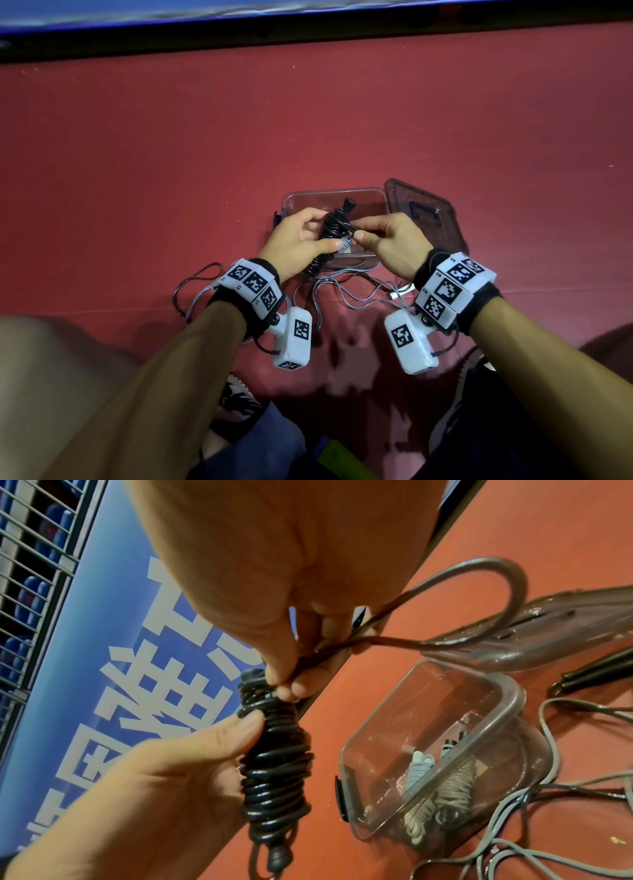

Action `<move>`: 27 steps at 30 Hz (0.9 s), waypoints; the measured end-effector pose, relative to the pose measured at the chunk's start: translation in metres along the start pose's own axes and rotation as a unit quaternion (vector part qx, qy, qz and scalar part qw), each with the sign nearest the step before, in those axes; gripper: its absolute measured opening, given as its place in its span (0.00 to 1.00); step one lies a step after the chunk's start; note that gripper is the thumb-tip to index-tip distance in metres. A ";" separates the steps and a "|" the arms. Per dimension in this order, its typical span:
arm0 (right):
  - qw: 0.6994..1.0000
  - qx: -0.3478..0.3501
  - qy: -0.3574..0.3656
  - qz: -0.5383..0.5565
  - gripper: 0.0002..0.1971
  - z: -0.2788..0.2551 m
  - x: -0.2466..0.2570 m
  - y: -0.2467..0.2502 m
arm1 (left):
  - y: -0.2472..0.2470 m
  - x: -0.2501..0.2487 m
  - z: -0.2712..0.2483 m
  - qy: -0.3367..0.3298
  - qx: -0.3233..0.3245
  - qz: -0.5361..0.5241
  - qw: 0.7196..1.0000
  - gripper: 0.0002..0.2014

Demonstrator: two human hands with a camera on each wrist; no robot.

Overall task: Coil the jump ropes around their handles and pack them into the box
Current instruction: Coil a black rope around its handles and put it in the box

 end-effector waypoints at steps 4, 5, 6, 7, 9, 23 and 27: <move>0.999 -0.035 -0.011 -0.025 0.10 0.002 -0.006 0.009 | 0.002 -0.001 0.001 0.016 0.015 -0.026 0.999 0.18; 0.999 -0.043 -0.008 -0.027 0.11 0.002 -0.006 0.011 | 0.001 -0.001 0.001 0.021 0.028 -0.041 0.999 0.18; 0.999 -0.043 -0.001 -0.025 0.12 0.003 -0.005 0.012 | 0.000 -0.001 0.000 0.025 0.044 -0.059 0.997 0.18; 0.999 -0.037 0.010 -0.016 0.13 0.003 -0.002 0.012 | -0.002 -0.001 -0.001 0.028 0.062 -0.075 0.995 0.18; 0.999 -0.025 0.020 0.021 0.13 0.003 0.002 0.009 | -0.006 0.000 -0.002 0.033 0.084 -0.096 0.991 0.18; 0.998 -0.051 -0.020 0.021 0.15 -0.001 -0.008 0.011 | -0.012 0.000 -0.003 0.006 0.090 0.003 0.996 0.19; 0.998 -0.054 -0.019 -0.010 0.20 0.001 -0.010 0.008 | -0.013 0.000 -0.005 -0.030 0.046 0.079 0.995 0.28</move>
Point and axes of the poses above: each hand's wrist, its own z-axis towards the middle knuckle, its own y-axis out of the back of the hand, x = y × z, the point moved 7 cm from there along z, towards the middle knuckle, and after that the axes turned 12 degrees about y, right-handed, at the moved point
